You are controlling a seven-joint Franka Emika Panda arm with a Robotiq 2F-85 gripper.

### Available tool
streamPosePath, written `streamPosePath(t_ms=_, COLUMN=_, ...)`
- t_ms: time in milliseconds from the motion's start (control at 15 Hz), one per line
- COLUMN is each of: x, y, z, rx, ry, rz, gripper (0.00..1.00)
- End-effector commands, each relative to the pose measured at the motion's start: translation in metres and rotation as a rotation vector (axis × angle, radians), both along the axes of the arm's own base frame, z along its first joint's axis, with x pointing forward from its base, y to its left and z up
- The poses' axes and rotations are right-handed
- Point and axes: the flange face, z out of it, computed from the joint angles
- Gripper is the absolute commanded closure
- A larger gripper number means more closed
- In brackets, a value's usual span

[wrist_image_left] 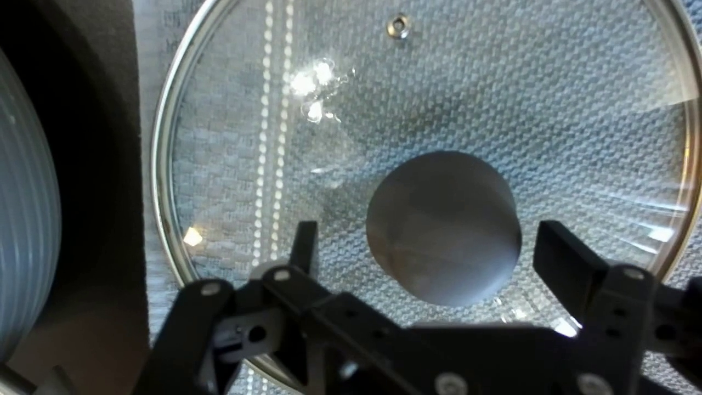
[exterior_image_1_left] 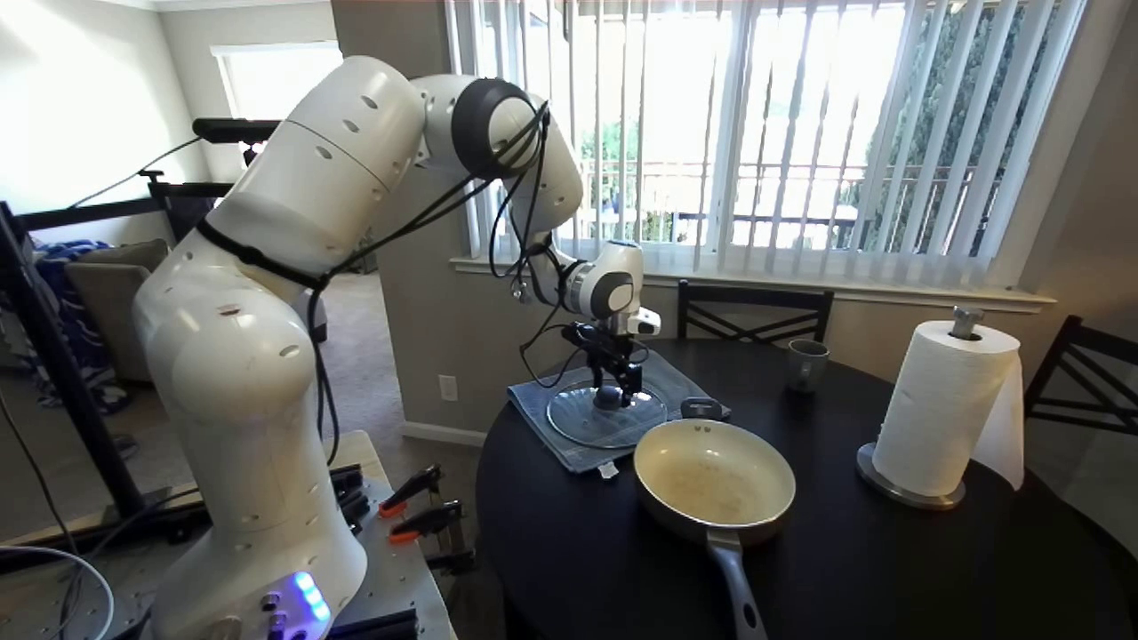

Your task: Put the lid on the pot

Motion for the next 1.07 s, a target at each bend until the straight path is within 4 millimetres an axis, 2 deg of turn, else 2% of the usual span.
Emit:
streamPosePath(t_ms=0, x=0.004, y=0.002, z=0.002, rx=0.020, ry=0.016, rz=0.022, gripper=0.00)
streamPosePath(t_ms=200, x=0.005, y=0.007, z=0.001, rx=0.018, ry=0.024, rz=0.030, gripper=0.00)
streamPosePath(t_ms=267, x=0.006, y=0.009, z=0.000, rx=0.023, ry=0.026, rz=0.034, gripper=0.25)
streamPosePath(t_ms=333, x=0.006, y=0.010, z=0.000, rx=0.026, ry=0.027, rz=0.041, gripper=0.26)
streamPosePath(t_ms=733, x=0.008, y=0.012, z=-0.001, rx=0.021, ry=0.040, rz=0.050, gripper=0.66)
streamPosePath(t_ms=1000, x=0.006, y=0.012, z=0.005, rx=0.023, ry=0.035, rz=0.038, gripper=0.67)
